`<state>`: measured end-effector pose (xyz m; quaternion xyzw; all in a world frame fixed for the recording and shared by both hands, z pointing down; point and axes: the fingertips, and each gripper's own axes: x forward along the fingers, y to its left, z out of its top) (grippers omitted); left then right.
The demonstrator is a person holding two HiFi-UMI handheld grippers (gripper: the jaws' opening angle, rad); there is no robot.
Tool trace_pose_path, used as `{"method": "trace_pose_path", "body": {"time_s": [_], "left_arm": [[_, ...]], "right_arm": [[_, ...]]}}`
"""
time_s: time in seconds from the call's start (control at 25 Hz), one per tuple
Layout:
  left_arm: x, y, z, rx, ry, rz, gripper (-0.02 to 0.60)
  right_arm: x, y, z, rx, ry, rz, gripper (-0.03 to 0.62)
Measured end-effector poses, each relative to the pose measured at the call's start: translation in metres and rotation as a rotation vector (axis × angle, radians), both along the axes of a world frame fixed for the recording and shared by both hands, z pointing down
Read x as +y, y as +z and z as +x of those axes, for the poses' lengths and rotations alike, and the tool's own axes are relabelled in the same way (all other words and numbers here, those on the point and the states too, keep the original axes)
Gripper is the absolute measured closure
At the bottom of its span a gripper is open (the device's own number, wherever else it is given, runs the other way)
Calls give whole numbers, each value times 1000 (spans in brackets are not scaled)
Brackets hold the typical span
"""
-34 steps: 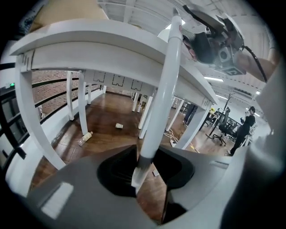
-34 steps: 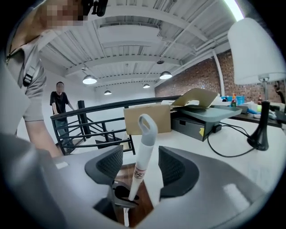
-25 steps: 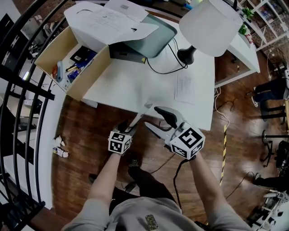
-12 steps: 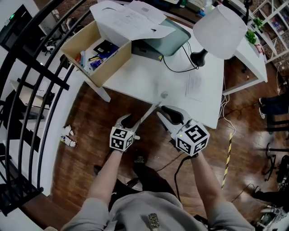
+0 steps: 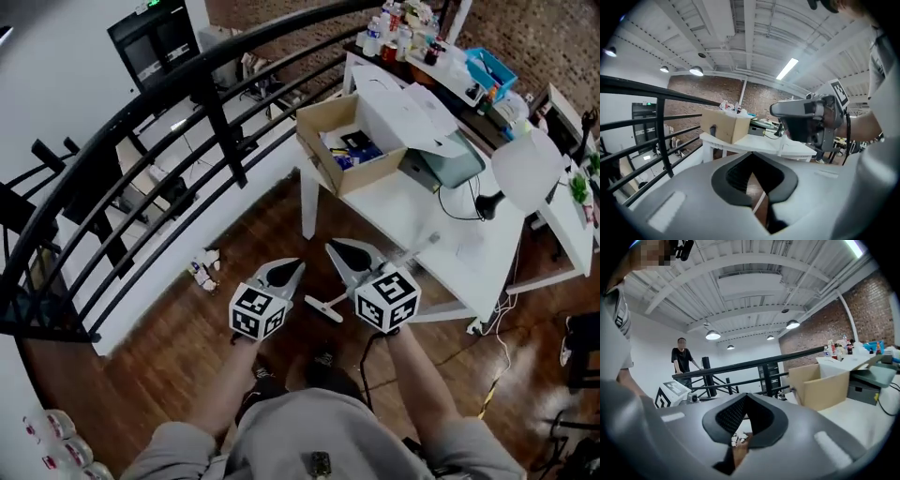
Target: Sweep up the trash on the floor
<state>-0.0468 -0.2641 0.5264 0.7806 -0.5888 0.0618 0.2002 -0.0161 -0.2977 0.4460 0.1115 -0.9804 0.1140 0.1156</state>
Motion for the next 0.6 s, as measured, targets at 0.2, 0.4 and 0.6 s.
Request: {"method": "trace_pose_path", "body": {"time_s": [0.2, 0.4, 0.6], "left_arm": [[80, -61, -72, -34, -93, 83, 577], [160, -97, -151, -100, -226, 139, 577], [222, -119, -195, -118, -295, 160, 577]], "right_arm": [[83, -33, -88, -42, -102, 26, 594], [165, -51, -167, -77, -231, 25, 594], [222, -61, -209, -90, -292, 58, 594]]}}
